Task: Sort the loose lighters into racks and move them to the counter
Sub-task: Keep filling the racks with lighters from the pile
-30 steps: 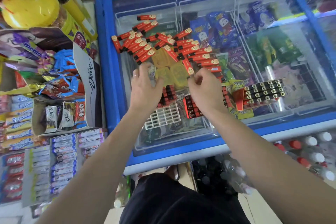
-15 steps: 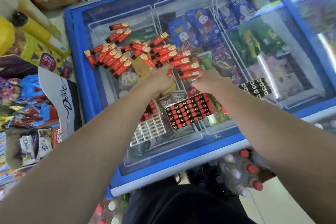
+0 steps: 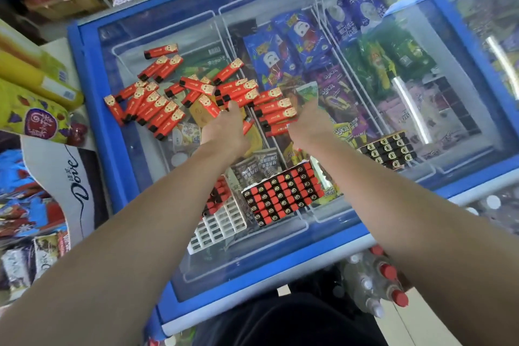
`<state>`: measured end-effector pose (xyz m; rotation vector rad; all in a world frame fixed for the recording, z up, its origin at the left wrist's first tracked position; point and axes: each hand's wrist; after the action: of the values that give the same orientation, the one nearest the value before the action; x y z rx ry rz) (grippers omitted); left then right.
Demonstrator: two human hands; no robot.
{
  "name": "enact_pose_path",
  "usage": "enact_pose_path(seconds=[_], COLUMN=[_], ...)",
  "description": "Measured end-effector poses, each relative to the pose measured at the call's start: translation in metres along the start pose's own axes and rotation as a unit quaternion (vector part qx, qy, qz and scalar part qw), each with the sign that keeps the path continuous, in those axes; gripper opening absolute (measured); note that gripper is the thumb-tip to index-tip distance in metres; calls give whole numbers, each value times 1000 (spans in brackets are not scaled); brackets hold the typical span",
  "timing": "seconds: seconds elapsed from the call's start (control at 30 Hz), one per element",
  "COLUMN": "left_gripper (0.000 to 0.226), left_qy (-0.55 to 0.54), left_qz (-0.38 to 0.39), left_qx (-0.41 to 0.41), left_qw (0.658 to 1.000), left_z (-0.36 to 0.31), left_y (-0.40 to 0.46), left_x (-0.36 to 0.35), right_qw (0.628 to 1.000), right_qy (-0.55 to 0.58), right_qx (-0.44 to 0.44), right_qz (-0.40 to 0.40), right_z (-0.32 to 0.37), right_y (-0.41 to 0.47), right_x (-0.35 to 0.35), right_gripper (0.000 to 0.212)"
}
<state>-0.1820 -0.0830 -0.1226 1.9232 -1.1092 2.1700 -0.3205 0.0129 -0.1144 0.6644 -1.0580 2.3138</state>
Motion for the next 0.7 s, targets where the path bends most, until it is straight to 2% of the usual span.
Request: enact_pose_path(seconds=[0.07, 0.17, 0.3, 0.37, 0.43, 0.6, 0.7], left_gripper=[57, 37, 35, 39, 54, 67, 74], left_qy=[23, 65, 42, 31, 53, 99, 96], left_qz=[3, 6, -51, -100, -111, -86, -81], left_qx=[-14, -52, -61, -58, -60, -76, -79], left_qw=[1000, 997, 996, 993, 991, 989, 989], left_z=[2, 5, 1, 1, 2, -4, -7], left_y=[1, 2, 8, 14, 23, 40, 47], left_x=[1, 6, 14, 21, 24, 24, 24], right_qw=[998, 983, 922, 891, 871, 846, 850], right_qy=[9, -99, -286, -354, -397, -430, -432], right_qx=[50, 152, 242, 262, 271, 309, 289], right_qz=[-22, 5, 99, 112, 102, 70, 84], right_z=[5, 9, 10, 6, 4, 11, 12], right_y=[3, 8, 17, 22, 26, 27, 25], right_x=[8, 13, 12, 10, 10, 9, 7], right_gripper=[45, 49, 75, 93, 102, 80, 78])
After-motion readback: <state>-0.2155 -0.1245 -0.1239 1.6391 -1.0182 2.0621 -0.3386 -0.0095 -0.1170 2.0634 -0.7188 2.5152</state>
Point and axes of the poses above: each hand's wrist, its own y-axis towards the middle knuckle, its own x-axis out of the back of the hand, z = x × y, and after that the axes turned 7 degrees about y, right-handed
